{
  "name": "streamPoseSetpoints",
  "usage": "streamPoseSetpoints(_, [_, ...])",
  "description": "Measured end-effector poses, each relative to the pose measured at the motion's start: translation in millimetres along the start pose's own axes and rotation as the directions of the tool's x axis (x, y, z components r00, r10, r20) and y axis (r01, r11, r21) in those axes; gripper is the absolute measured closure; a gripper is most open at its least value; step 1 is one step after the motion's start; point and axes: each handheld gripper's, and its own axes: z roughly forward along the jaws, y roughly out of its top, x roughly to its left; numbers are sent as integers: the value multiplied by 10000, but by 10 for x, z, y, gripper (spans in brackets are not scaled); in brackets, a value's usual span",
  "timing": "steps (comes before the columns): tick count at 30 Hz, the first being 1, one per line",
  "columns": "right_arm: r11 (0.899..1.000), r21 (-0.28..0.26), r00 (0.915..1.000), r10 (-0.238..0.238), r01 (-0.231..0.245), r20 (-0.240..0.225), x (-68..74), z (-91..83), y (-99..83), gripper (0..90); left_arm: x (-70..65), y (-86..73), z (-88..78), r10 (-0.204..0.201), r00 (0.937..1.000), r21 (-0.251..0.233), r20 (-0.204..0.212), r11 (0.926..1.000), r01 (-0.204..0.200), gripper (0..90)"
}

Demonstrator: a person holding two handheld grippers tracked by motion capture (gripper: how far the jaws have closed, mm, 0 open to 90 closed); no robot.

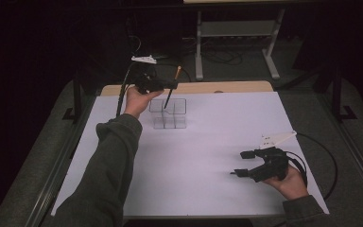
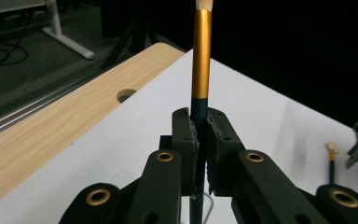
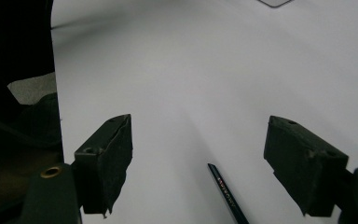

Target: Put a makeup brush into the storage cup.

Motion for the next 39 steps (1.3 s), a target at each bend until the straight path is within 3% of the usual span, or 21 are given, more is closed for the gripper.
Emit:
streamPoseSetpoints(15, [10000, 18, 10000, -46, 46, -59, -1, 9, -2, 228, 86, -69, 95, 79, 9993, 370, -376, 9993, -65, 830])
streamPoseSetpoints(28, [9999, 63, 9999, -91, 91, -102, -2, 15, -4, 228, 112, -126, 182, -45, 9996, 803, -268, 9968, 66, 829])
streamPoseSetpoints(39, [9999, 93, 9999, -58, 59, -133, 3, 22, -2, 228, 111, -159, 218, 108, 9994, 1327, -326, 9911, -64, 828])
